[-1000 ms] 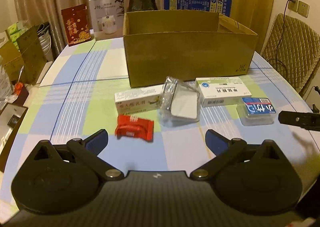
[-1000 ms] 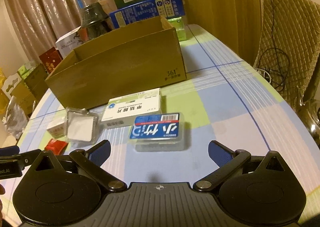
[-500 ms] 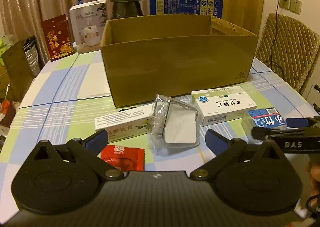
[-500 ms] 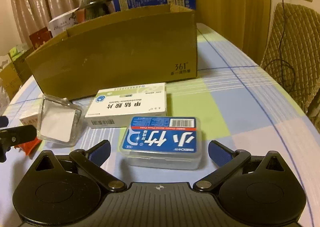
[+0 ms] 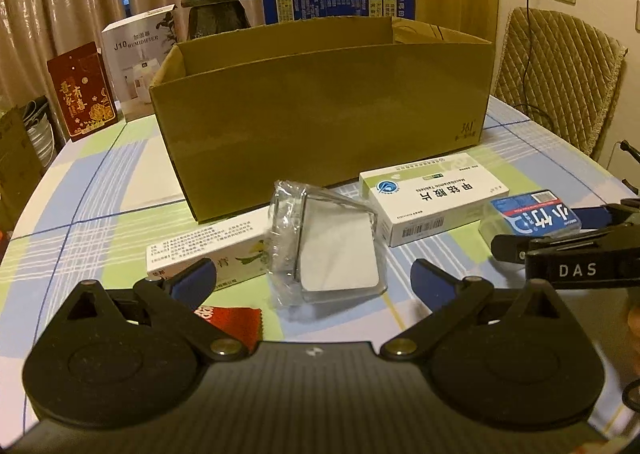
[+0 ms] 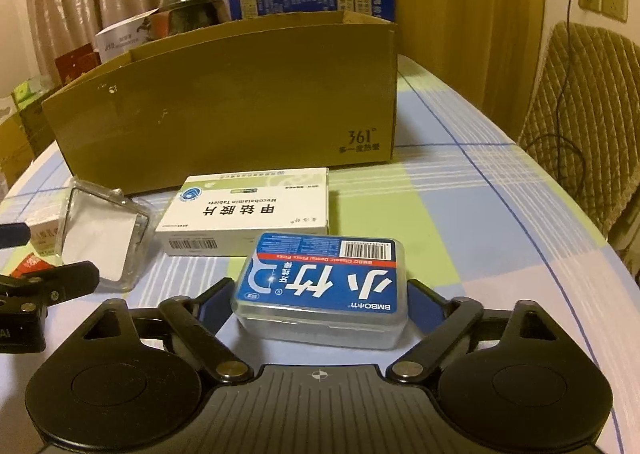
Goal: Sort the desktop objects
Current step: 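Reach the right gripper to the blue toothpick case and close on it, then grasp the clear plastic packet with the left gripper while the right gripper holds the toothpick case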
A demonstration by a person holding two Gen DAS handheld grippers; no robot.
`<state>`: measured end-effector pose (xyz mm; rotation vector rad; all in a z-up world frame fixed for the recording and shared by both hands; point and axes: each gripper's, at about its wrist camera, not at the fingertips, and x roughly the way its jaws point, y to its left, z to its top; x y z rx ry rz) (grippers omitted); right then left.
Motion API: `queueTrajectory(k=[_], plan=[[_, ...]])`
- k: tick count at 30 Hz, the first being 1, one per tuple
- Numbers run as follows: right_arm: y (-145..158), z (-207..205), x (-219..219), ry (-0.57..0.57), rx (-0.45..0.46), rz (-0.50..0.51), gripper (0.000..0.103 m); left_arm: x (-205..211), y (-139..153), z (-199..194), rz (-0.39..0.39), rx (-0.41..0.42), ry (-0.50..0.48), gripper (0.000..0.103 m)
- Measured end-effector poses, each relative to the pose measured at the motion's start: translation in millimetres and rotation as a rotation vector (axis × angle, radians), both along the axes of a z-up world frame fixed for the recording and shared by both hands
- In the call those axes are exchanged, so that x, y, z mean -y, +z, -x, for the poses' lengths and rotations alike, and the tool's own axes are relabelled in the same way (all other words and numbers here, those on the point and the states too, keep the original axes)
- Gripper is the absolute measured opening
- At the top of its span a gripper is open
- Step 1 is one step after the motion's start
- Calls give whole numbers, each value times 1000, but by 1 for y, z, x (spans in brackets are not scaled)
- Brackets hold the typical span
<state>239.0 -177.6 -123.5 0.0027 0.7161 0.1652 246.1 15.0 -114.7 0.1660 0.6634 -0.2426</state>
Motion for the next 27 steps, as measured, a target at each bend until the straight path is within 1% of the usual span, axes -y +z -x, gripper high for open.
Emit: queueTrajectory(k=[1, 5, 10, 16, 20, 23, 27], plan=[[0, 0, 0, -1, 0, 0, 86, 1, 0, 0, 0, 2, -1, 102], [1, 1, 3, -13, 8, 5, 86, 0, 1, -1, 42, 7, -2, 102], [3, 1, 8, -37, 16, 11, 85, 6, 0, -5, 25, 21, -18, 102], [3, 0, 13, -65, 17, 12, 85, 17, -7, -8, -57, 52, -33, 102], [3, 0, 15, -76, 13, 6, 85, 29, -12, -6, -146, 108, -38, 99], [2, 0, 16, -81, 10, 3, 85, 34, -14, -7, -159, 120, -39, 95], [2, 0, 15, -80, 8, 0, 85, 37, -19, -13, -176, 114, -23, 93]])
